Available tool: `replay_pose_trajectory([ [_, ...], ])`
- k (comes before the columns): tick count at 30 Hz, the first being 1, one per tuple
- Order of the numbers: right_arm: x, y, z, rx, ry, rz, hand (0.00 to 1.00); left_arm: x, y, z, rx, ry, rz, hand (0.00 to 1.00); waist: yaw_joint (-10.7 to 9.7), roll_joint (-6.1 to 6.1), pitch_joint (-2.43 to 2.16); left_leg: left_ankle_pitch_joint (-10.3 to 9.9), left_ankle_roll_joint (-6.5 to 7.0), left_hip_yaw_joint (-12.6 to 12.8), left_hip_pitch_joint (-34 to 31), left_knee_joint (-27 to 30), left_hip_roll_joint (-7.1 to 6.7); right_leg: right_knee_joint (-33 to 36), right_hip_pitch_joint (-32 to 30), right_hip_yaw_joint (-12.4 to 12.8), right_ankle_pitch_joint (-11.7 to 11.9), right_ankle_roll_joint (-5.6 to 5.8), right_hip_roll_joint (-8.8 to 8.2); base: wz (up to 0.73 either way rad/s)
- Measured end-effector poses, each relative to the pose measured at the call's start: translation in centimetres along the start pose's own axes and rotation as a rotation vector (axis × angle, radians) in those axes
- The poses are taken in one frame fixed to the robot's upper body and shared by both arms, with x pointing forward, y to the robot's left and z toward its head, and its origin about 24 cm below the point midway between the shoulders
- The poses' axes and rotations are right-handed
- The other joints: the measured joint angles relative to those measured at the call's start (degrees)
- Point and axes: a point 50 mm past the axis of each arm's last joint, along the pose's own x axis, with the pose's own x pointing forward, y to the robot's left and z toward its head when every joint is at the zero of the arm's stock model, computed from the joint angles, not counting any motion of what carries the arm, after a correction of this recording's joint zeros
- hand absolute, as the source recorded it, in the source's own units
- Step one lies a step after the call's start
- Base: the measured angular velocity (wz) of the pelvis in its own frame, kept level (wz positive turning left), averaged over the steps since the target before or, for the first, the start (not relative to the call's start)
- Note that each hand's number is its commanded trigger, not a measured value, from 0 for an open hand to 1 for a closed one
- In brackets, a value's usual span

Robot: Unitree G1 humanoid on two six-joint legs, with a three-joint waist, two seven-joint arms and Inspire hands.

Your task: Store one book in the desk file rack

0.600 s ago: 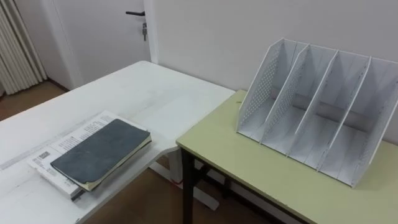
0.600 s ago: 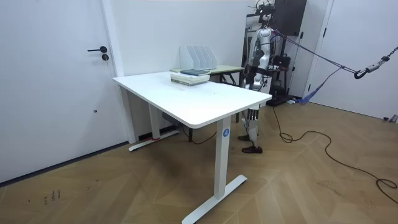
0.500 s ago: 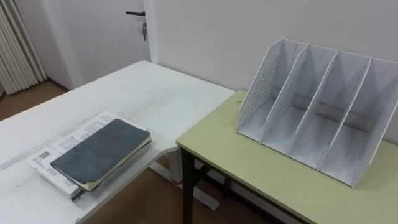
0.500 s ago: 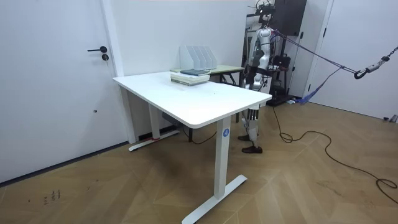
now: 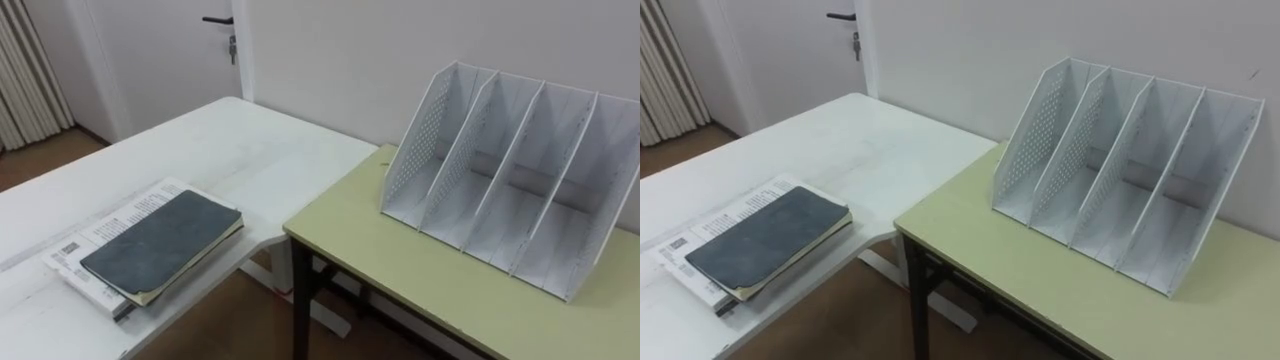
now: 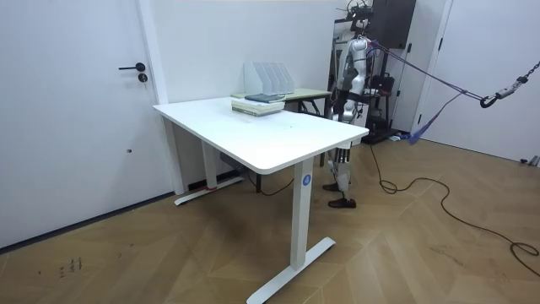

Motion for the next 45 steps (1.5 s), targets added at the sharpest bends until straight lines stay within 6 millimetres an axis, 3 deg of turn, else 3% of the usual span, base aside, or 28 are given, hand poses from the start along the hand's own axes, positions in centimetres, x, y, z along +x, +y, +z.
replay_pose_trajectory([
  [5,0.0,-0.1,0.5,-0.016,-0.032,-0.007,0.0,-0.2,0.5,1.4,0.051,-0.067,0.029,0.0,-0.23,-0.02,0.03,0.0,0.01,0.13,-0.12,0.08,-0.03,-0.07,-0.06,0.06,0.0,0.02,-0.05,0.0],
  [12,-0.1,-0.4,1.6,-0.045,-0.089,-0.04,0.0,-1.3,2.1,6.8,0.128,-0.291,0.142,0.0,-0.37,0.04,0.1,0.01,0.01,-0.3,-0.45,-0.21,-0.05,-0.26,-0.27,-0.15,0.01,0.03,0.28,0.01],
  [22,-0.3,-0.7,3.0,-0.132,-0.147,-0.065,0.0,-4.6,0.4,13.3,0.362,-0.613,0.22,0.0,-2.83,0.28,0.05,0.05,0.02,-0.86,-1.1,-0.15,-0.31,-1.03,-0.17,-0.74,0.16,0.23,0.1,0.02],
  [32,-0.4,-0.7,3.5,-0.151,-0.173,-0.067,0.0,-6.6,-1.6,16.0,0.62,-0.756,0.263,0.0,-4.22,0.07,0.25,0.05,0.02,-0.65,-1.28,-0.15,-0.36,-1.06,-0.26,-0.32,0.11,0.31,0.12,-0.01],
  [36,-0.5,-0.8,3.9,-0.171,-0.18,-0.07,0.0,-9.3,-2.7,18.2,0.752,-0.903,0.332,0.0,-4.91,0.23,0.3,0.08,0.07,-0.3,-2.32,-0.02,-0.37,-1.55,-1.24,-0.51,0.18,0.45,0.05,0.05],
  [40,-0.5,-0.6,3.7,-0.191,-0.173,-0.067,0.0,-11.4,-3.5,19.5,0.787,-1.013,0.366,0.0,-5.24,0.41,0.24,0.1,0.08,-0.21,-2.01,-0.05,-0.34,-2.05,-0.24,-0.83,0.46,0.48,0.09,0.04],
  [45,-0.5,-0.5,3.9,-0.228,-0.177,-0.068,0.0,-12.2,-3.2,19.8,0.815,-1.052,0.411,0.0,-5.38,0.39,0.23,0.1,0.07,-0.4,-1.96,-0.13,-0.33,-2.15,0.16,-0.94,0.48,0.43,0.11,0.0],
])
